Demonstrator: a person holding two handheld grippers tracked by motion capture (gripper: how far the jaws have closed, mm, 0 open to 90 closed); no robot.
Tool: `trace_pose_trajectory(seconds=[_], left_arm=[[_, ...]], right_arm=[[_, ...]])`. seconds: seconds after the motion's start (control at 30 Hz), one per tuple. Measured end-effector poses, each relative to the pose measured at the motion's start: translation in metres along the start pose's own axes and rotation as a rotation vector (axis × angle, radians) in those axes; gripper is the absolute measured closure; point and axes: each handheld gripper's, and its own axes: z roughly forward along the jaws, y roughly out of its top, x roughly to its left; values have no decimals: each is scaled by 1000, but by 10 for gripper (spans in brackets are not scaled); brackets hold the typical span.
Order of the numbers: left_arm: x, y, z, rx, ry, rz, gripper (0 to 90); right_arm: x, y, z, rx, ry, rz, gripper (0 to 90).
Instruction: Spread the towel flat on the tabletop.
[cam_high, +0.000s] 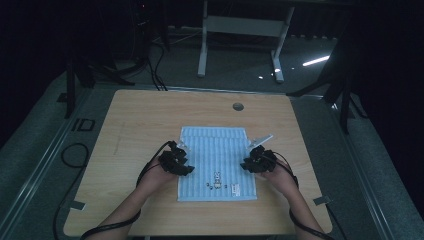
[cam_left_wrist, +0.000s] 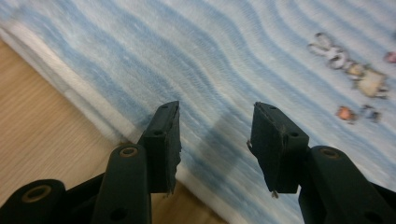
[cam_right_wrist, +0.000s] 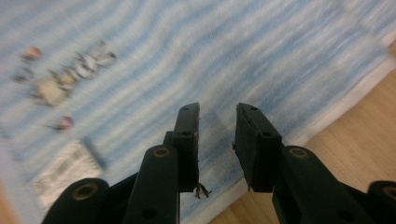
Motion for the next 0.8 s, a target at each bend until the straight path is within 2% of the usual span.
trace_pose_trajectory(seconds=[0.1,0.13,0.23,0.4,0.53,0.6,0.8], left_arm=[[4,3,8,5,20,16,520],[7,7,10,-2,27,6,520],[10,10,12,-5,30,13,520],[17,21,18,1,38,17,520],[22,31,24,7,40,9,519],[24,36,26,13,46,15,519],[34,52,36,18,66,-2,520]], right_arm=[[-5,-1,11,36,-17,2,697],[-9,-1,13,25,-22,11,694],[-13,0,14,20,-32,22,694],[-23,6,17,33,-43,27,690],[-37,13,20,53,-58,41,679],[-40,14,20,56,-60,44,680],[-55,20,23,52,-66,71,679]])
